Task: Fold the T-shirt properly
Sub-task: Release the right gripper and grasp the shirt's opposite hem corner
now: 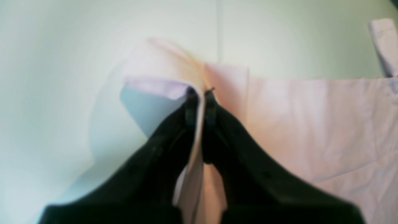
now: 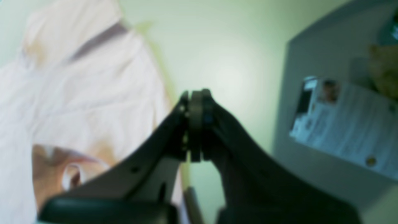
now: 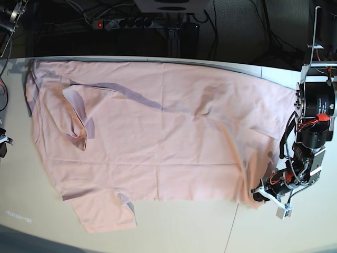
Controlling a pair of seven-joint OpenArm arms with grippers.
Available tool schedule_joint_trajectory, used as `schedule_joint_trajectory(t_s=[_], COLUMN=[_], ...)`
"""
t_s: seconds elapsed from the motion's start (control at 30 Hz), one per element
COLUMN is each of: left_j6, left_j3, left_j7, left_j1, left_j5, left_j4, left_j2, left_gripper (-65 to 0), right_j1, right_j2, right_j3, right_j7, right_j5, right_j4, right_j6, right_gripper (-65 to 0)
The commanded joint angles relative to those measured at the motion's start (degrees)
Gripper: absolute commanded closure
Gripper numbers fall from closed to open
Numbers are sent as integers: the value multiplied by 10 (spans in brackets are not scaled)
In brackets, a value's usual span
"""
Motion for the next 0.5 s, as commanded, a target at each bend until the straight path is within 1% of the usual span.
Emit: schedule_joint_trajectory(t_s=[0.0, 0.1, 0.23, 0.3, 0.37, 0.47], left_j6=[-19, -19, -19, -19, -19, -19], left_j3=[6, 36, 74, 85, 90, 90], left_j7=[-8, -8, -13, -16, -16, -12], left_j1=[-24, -32, -38, -38, -37, -38], left_j5=[-6, -5, -5, -5, -5, -5], left_j4=[8, 8, 8, 8, 8, 8], left_j2=[-5, 0, -1, -1, -1, -2], left_gripper=[0, 0, 0, 0, 0, 0], right_j1=[21, 56, 120, 160, 202, 265], right_j2=[14, 12, 12, 12, 9, -1], right_j3=[-3, -28, -68, -86, -97, -100], right_j7=[12, 21, 50, 70, 92, 122], right_j5=[4, -12, -38, -42, -46, -70], right_j4=[-5, -39, -110, -166, -230, -334], right_j6=[-1, -1, -4, -8, -23, -36], right_gripper=[0, 0, 0, 0, 0, 0])
